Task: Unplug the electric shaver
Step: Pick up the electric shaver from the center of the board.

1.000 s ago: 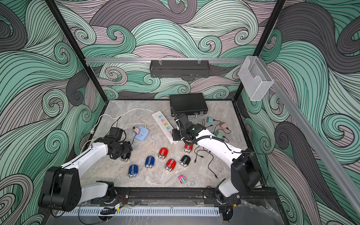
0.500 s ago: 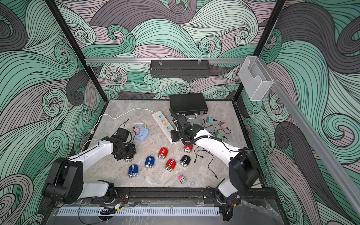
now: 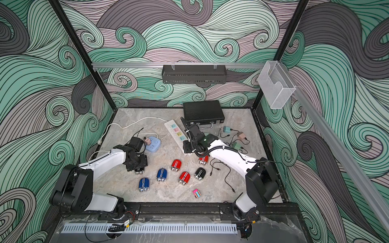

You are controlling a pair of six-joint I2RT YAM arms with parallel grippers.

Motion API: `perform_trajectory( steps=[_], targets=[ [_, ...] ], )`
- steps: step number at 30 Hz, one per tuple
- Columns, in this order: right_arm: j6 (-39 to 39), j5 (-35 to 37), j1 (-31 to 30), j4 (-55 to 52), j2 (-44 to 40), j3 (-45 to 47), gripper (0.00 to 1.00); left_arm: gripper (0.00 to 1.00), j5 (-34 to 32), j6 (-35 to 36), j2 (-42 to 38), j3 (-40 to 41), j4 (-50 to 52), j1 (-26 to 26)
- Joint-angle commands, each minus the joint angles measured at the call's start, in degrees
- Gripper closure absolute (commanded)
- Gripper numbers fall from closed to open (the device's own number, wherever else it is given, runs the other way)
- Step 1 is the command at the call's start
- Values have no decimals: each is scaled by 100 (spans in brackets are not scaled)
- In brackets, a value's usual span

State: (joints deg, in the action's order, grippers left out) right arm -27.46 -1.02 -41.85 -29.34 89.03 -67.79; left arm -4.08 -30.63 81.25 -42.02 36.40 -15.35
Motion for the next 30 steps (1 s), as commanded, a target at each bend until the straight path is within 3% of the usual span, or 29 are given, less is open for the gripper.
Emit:
perform_trajectory(
  steps=[1, 30],
  targets=[
    [-74, 102, -35, 35, 57, -107, 51, 27, -41, 50, 169, -92, 146, -111],
    [-136, 109, -78, 164, 122, 15, 51, 33, -154, -110, 303, -17, 434, -343]
  ],
)
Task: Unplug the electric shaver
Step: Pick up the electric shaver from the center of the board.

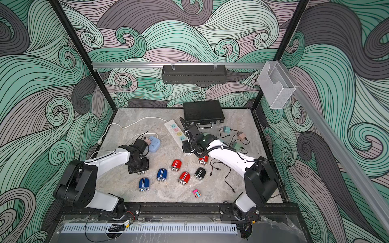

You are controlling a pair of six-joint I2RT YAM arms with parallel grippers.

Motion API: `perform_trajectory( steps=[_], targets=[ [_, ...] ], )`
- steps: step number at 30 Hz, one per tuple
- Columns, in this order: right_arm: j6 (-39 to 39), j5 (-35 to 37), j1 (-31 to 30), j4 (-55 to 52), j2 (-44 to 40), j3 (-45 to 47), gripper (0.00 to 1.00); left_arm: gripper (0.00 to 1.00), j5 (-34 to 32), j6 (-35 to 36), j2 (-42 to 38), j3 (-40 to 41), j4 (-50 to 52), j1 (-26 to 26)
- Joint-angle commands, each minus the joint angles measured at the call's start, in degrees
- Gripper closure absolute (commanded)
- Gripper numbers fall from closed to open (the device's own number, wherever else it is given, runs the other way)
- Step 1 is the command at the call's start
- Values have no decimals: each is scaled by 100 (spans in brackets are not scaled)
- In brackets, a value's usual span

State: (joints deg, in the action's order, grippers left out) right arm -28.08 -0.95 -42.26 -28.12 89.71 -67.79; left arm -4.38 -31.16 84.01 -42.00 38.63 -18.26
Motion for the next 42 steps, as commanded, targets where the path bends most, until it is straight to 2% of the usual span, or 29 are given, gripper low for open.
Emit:
perform_trajectory(
  steps=[1, 8, 12, 16, 21, 25, 31, 42],
  targets=[
    [-75, 104, -37, 43, 46, 26, 51, 33, -133, -57, 24, -28, 219, -55],
    [-92, 120, -40, 67, -14, 117, 51, 37, -160, -35, 137, -119, 162, -55],
    [-73, 126, -38, 57, -59, 143, 51, 43, -136, 10, 127, -150, 139, -55],
    [-57, 85, -40, 74, -68, 139, 52, 55, -120, 70, 24, -159, 123, -55],
    [-130, -232, -37, 250, 59, 83, 52, 77, -7, 177, -104, -199, 58, -55],
    [-241, -569, -37, 474, 199, 5, 53, 78, 58, 233, -218, -231, 61, -63],
    [-443, -1215, -42, 947, 518, -170, 53, 80, 226, 257, -821, -177, -66, -63],
    [-811, -2328, -71, 1686, 1031, -530, 53, 80, 946, 378, -1193, -82, -406, -98]
  ],
)
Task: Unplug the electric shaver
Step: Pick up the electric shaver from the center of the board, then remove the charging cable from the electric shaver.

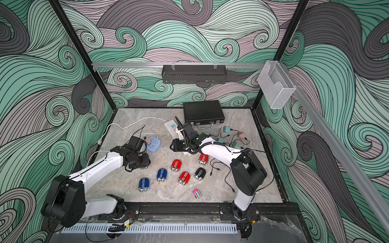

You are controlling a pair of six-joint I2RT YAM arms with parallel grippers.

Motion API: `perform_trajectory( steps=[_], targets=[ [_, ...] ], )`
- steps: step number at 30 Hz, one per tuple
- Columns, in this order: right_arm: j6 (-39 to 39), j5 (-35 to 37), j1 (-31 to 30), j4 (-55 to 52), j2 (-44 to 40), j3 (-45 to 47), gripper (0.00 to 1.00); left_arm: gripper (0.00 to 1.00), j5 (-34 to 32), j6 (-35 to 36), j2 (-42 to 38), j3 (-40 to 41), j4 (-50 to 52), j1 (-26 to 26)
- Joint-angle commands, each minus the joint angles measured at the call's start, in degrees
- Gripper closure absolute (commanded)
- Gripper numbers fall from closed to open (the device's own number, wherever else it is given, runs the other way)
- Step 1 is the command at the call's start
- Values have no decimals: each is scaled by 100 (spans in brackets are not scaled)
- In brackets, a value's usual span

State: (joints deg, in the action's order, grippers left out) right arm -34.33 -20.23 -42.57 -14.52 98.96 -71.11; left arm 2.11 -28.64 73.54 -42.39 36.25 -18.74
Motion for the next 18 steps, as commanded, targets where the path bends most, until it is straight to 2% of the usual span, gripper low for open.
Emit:
perform_trajectory(
  steps=[1, 9, 18],
  targets=[
    [-226, -495, -42, 383, 168, -230, 53, 80, 382, 139, -159, -38, -209, -55],
    [-443, -1018, -257, 717, 727, -552, 53, 80, 898, 149, -295, 11, -405, -79],
    [-658, -1254, -463, 985, 1313, -974, 53, 82, 1001, 52, -855, 412, -507, -95]
  ],
)
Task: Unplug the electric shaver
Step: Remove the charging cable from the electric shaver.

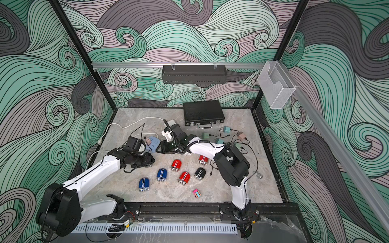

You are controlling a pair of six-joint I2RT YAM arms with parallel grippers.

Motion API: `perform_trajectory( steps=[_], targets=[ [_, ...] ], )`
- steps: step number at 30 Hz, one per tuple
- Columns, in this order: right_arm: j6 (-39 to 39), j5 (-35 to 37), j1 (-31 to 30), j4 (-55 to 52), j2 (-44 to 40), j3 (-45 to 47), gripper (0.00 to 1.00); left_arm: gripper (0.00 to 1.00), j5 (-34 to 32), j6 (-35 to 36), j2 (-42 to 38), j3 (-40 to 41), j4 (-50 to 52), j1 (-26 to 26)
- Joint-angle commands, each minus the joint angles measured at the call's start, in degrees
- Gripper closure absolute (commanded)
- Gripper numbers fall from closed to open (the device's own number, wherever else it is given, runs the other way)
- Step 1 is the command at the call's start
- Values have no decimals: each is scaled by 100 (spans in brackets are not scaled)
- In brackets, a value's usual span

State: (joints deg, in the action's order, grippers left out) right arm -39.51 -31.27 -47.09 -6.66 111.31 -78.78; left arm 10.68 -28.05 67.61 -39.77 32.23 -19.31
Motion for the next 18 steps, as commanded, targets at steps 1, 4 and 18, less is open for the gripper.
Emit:
perform_trajectory(
  steps=[1, 4, 18],
  targets=[
    [-159, -173, -19, 207, 132, -268, 53, 81, 211, -11, -326, 219, -159, -38],
    [-171, -235, -44, 214, 296, -443, 53, 82, 278, -86, -372, 331, -171, -37],
    [-276, -467, -233, 260, 929, -947, 54, 81, 567, -285, -989, 843, -656, -38]
  ],
)
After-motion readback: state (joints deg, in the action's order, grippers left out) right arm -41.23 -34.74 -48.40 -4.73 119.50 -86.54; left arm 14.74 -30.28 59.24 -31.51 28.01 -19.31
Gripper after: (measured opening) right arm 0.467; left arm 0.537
